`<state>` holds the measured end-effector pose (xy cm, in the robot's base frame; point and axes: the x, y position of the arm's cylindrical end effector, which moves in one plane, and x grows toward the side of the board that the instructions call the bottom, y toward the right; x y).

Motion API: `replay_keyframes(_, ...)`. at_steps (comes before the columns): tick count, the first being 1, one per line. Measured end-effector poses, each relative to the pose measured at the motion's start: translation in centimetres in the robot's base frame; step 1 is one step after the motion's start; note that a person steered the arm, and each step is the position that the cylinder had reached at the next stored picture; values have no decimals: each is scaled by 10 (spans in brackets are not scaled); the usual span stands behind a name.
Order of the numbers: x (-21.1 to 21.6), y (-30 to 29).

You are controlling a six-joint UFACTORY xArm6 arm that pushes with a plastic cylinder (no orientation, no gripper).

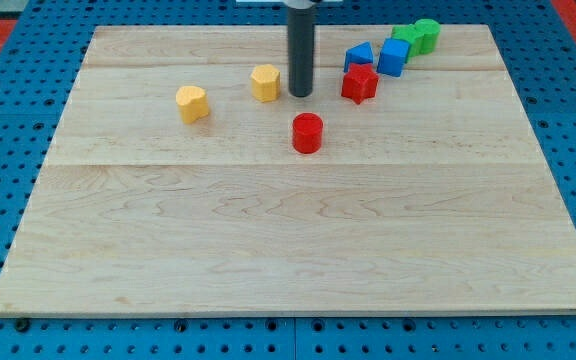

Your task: Slide the red circle closer to the yellow hexagon

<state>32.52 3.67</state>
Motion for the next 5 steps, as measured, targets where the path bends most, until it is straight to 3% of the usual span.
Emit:
replay_keyframes(1, -18, 76)
replay_keyframes(2, -19, 110)
replay_keyframes(3, 47, 127)
replay_keyframes(4, 111, 67)
replay_keyframes(5, 87, 1)
